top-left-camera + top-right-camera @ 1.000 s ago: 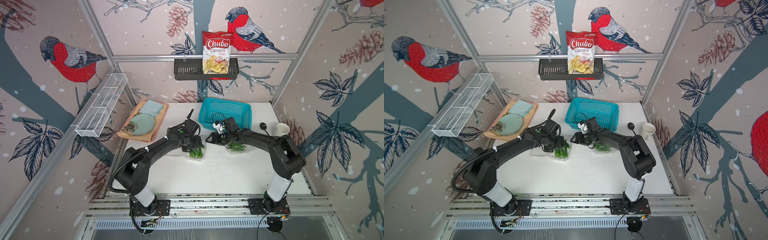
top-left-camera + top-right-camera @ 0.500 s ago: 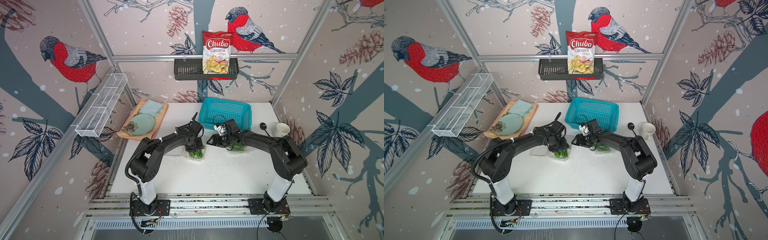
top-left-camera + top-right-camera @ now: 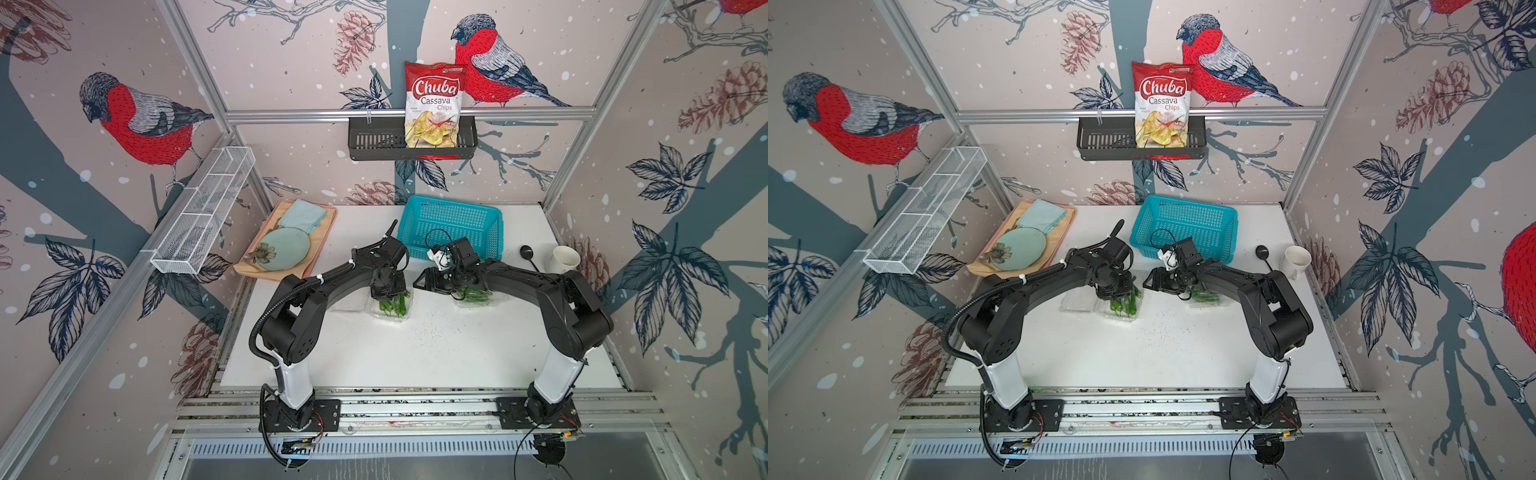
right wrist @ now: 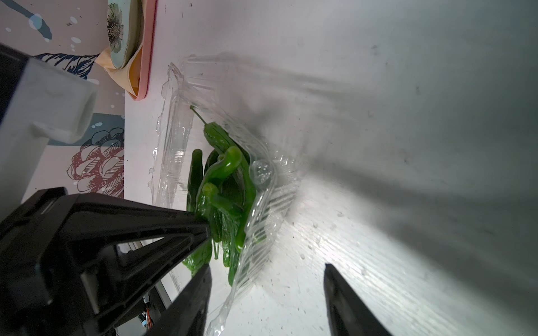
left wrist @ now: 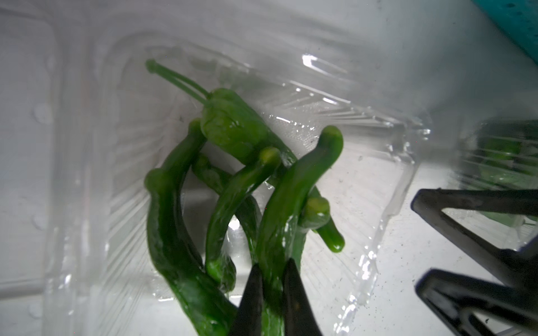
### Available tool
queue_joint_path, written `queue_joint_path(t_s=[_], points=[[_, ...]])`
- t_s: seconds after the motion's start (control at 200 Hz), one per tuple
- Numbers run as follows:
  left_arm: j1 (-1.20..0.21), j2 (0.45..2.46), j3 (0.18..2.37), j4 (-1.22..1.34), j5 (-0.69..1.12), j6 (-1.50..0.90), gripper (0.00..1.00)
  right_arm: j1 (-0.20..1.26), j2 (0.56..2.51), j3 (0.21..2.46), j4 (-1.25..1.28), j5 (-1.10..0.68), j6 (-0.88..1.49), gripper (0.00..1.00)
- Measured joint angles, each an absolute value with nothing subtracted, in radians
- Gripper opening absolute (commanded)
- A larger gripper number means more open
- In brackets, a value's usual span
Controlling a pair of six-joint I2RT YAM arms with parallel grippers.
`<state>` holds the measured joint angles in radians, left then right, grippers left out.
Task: Take small green peppers out of containers
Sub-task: Arm.
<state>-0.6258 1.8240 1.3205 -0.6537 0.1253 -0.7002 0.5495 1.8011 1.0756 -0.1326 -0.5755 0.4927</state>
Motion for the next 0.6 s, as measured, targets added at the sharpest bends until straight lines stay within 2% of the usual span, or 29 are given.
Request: queue_joint_path(t_s=[0.38, 0.6], points=[[-0.619, 1.724, 1.497, -0.769, 0.097, -0.615, 0.07, 0.533, 1.731, 1.086, -0.131, -0.577, 0.493, 0.62], [-0.582, 1.736, 1.686, -0.793, 0.111, -0.564, 0.07, 0.442, 1.607, 1.078, -0.132, -0.575, 0.498, 0.62]])
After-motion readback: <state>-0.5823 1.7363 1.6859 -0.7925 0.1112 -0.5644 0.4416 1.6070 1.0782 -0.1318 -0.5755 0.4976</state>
